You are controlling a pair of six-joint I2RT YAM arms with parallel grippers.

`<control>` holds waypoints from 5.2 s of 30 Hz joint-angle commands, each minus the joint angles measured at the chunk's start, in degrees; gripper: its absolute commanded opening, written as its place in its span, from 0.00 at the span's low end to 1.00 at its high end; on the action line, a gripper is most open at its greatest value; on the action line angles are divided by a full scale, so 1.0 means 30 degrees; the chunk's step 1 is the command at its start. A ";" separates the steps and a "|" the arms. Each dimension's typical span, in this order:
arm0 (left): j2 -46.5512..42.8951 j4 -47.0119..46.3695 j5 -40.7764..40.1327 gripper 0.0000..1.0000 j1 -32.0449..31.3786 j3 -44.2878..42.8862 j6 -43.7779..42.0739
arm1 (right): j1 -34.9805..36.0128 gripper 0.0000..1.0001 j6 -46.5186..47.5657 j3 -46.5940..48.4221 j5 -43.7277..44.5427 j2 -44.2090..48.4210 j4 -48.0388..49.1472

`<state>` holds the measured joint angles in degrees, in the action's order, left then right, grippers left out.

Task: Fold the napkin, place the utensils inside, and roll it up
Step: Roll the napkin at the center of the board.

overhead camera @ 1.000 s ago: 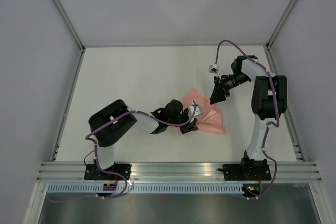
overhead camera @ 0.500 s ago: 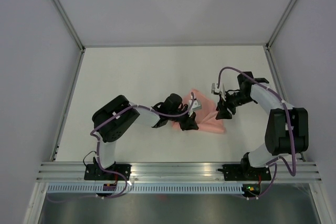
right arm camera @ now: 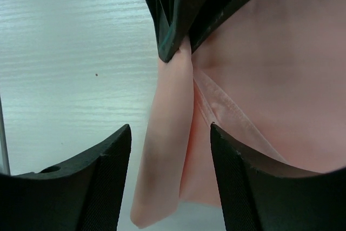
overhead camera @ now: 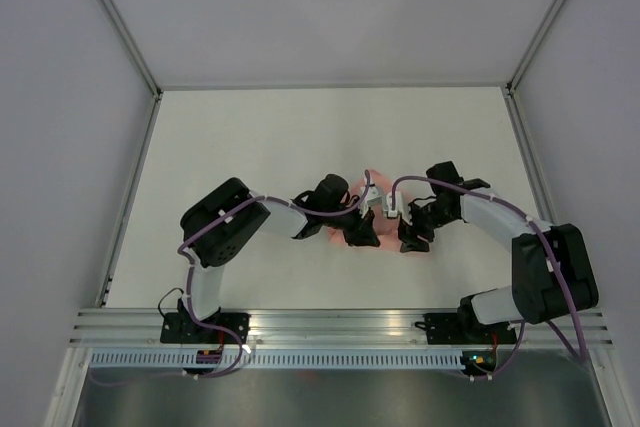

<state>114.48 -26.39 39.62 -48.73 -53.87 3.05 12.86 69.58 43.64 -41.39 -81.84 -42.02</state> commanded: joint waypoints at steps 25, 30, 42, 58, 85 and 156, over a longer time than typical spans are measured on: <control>-0.0101 0.1855 -0.1339 0.30 0.0511 0.1460 0.0419 | 0.1572 0.12 -0.2275 0.2854 0.1491 -0.5173 0.0005; -0.1095 0.1299 -0.2655 0.48 0.0511 0.1783 0.0156 | 0.1572 0.06 -0.2422 0.4290 0.1257 -0.6906 -0.1401; -0.3206 -0.0867 -0.6377 0.55 0.0804 0.3481 -0.0489 | 0.1192 0.03 -0.2393 0.7366 0.0466 -1.1443 -0.4914; -0.8070 -0.3509 -1.3050 0.64 -0.0365 0.6120 -0.6103 | 0.0342 0.01 -0.2364 1.4687 0.0289 -1.7658 -1.0601; -0.2125 0.0909 -1.0660 0.62 -0.3971 0.1960 -1.1511 | 0.0312 0.01 -0.2335 1.6070 0.0202 -1.8656 -1.1394; 0.2742 0.5693 0.2206 0.15 0.1419 -0.1645 0.0624 | 0.4120 0.27 -0.0255 -0.3299 0.4596 0.0857 0.7330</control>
<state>120.27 -19.46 51.66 -44.56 -62.06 4.69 24.60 66.63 33.47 -29.87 -77.80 -20.29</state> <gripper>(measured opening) 0.284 0.325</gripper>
